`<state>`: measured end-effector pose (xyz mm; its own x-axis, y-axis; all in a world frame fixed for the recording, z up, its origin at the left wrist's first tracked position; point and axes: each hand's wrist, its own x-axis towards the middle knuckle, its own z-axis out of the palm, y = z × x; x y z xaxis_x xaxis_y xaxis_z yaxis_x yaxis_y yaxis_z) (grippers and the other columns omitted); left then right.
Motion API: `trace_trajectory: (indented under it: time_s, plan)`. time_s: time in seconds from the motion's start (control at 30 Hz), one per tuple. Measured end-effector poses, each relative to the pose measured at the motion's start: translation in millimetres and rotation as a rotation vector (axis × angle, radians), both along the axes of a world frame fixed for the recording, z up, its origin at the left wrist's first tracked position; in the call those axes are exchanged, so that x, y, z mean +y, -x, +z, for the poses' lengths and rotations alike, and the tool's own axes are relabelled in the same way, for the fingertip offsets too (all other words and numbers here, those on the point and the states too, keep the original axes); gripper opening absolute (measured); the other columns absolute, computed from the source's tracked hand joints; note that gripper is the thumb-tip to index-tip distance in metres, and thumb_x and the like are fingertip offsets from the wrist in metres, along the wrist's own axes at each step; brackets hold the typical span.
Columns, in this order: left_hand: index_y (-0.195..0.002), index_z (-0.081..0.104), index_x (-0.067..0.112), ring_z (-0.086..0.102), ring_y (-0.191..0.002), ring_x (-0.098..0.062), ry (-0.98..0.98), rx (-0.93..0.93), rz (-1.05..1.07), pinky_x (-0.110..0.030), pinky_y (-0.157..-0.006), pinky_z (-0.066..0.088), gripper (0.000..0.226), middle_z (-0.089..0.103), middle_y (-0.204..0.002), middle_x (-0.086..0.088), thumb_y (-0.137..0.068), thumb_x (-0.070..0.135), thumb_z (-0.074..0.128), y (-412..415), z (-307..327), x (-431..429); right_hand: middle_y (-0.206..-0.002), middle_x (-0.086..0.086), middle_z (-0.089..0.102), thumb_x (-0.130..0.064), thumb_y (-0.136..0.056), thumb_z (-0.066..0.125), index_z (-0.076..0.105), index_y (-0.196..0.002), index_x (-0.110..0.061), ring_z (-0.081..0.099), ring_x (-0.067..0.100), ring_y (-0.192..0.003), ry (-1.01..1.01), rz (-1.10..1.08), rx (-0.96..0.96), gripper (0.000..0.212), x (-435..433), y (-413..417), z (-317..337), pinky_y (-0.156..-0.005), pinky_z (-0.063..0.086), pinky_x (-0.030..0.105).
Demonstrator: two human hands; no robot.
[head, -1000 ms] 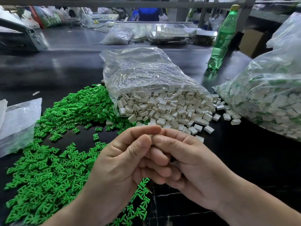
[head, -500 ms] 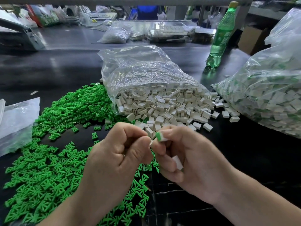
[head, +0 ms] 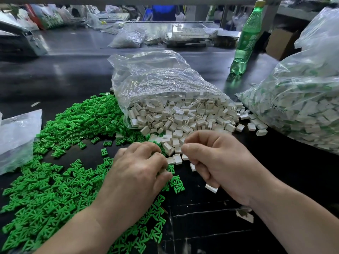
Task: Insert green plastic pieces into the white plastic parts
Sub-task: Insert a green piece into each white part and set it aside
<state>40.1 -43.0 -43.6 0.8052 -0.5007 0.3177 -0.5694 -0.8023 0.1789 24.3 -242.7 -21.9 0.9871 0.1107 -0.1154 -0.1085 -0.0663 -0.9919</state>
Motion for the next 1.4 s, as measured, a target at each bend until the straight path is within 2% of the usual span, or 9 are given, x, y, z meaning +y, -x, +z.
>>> trace_trajectory:
  time_s: [0.17, 0.3, 0.4, 0.63, 0.8, 1.03, 1.13, 1.27, 1.4]
  plan:
    - [-0.096, 0.071, 0.024, 0.056, -0.097, -0.017, 0.039, 0.035, 0.010, -0.035, -0.081, 0.048, 0.015, 0.061, -0.104, 0.006, -0.086, 0.034, 0.067, 1.2, 1.5, 0.9, -0.065, -0.002, 0.054, -0.044, -0.082, 0.067, 0.071, -0.087, -0.026, 0.043, 0.015, -0.051, 0.148, 0.051, -0.034, 0.019, 3.4, 3.7, -4.6, -0.040, 0.035, 0.023]
    - [-0.109, 0.067, 0.028, 0.048, -0.099, -0.002, 0.125, 0.111, -0.007, -0.011, -0.081, 0.038, 0.026, 0.058, -0.106, 0.016, -0.084, 0.037, 0.069, 0.4, 3.4, 3.9, -0.064, -0.005, 0.055, -0.040, -0.089, 0.067, 0.071, -0.088, -0.029, 0.045, 0.013, -0.051, 0.178, 0.055, -0.031, 0.012, 2.0, 3.8, -5.2, -0.040, 0.036, 0.023]
    - [-0.117, 0.061, 0.035, 0.043, -0.106, 0.005, 0.211, 0.187, -0.012, -0.002, -0.089, 0.032, 0.035, 0.051, -0.106, 0.025, -0.084, 0.035, 0.072, 0.2, 3.3, 5.6, -0.056, -0.011, 0.054, -0.036, -0.094, 0.067, 0.070, -0.085, -0.030, 0.045, 0.005, -0.046, 0.222, 0.066, -0.063, 0.011, 3.0, 5.3, -5.8, -0.041, 0.036, 0.018]
    - [-0.114, 0.065, 0.030, 0.048, -0.100, -0.009, 0.061, 0.115, 0.092, -0.030, -0.081, 0.037, 0.037, 0.059, -0.104, 0.017, -0.084, 0.050, 0.061, -0.3, 6.8, 7.3, -0.061, -0.013, 0.054, -0.035, -0.095, 0.067, 0.068, -0.085, -0.026, 0.044, 0.000, -0.050, 0.374, 0.079, -0.148, 0.014, 7.1, 8.2, -6.0, -0.049, 0.036, 0.018]
    - [-0.121, 0.063, 0.036, 0.048, -0.098, -0.008, 0.091, 0.140, 0.101, -0.030, -0.081, 0.031, 0.040, 0.055, -0.100, 0.017, -0.084, 0.052, 0.062, -0.2, 10.0, 6.6, -0.056, -0.017, 0.053, -0.035, -0.095, 0.066, 0.067, -0.083, -0.027, 0.044, 0.001, -0.047, 0.397, 0.085, -0.145, 0.015, 9.1, 9.4, -4.4, -0.047, 0.034, 0.014]
    - [-0.101, 0.068, 0.036, 0.047, -0.095, -0.004, 0.177, 0.137, 0.062, -0.034, -0.083, 0.039, 0.020, 0.056, -0.093, 0.021, -0.084, 0.046, 0.064, -1.7, 8.0, 8.6, -0.055, -0.016, 0.053, -0.034, -0.095, 0.066, 0.068, -0.085, -0.026, 0.043, 0.000, -0.046, 0.432, 0.094, -0.149, 0.013, 9.7, 10.9, -1.7, -0.046, 0.033, 0.013]
    - [-0.102, 0.068, 0.037, 0.052, -0.091, 0.002, 0.300, 0.098, 0.058, -0.030, -0.080, 0.045, 0.024, 0.061, -0.091, 0.024, -0.082, 0.050, 0.062, -0.9, 11.6, 10.2, -0.058, -0.017, 0.055, -0.035, -0.094, 0.067, 0.069, -0.088, -0.028, 0.046, 0.000, -0.048, 0.418, 0.092, -0.158, 0.010, 9.3, 11.1, -2.3, -0.047, 0.035, 0.013]
    - [-0.092, 0.067, 0.038, 0.064, -0.082, 0.002, 0.646, 0.206, -0.007, -0.005, -0.064, 0.046, 0.017, 0.068, -0.088, 0.022, -0.077, 0.045, 0.067, 7.0, 19.7, 5.4, -0.068, -0.016, 0.063, -0.042, -0.092, 0.067, 0.070, -0.104, -0.037, 0.048, 0.001, -0.050, 0.203, 0.144, -0.078, 0.014, 8.9, 9.7, -4.2, -0.045, 0.038, 0.013]
    - [-0.084, 0.070, 0.033, 0.068, -0.071, -0.005, 0.851, 0.309, -0.019, -0.007, -0.058, 0.048, 0.011, 0.072, -0.080, 0.012, -0.074, 0.034, 0.074, 14.3, 24.4, -0.8, -0.084, -0.007, 0.070, -0.046, -0.082, 0.067, 0.066, -0.118, -0.047, 0.049, 0.003, -0.051, 0.024, 0.233, -0.074, 0.036, 12.4, 10.2, -8.4, -0.043, 0.038, 0.015]
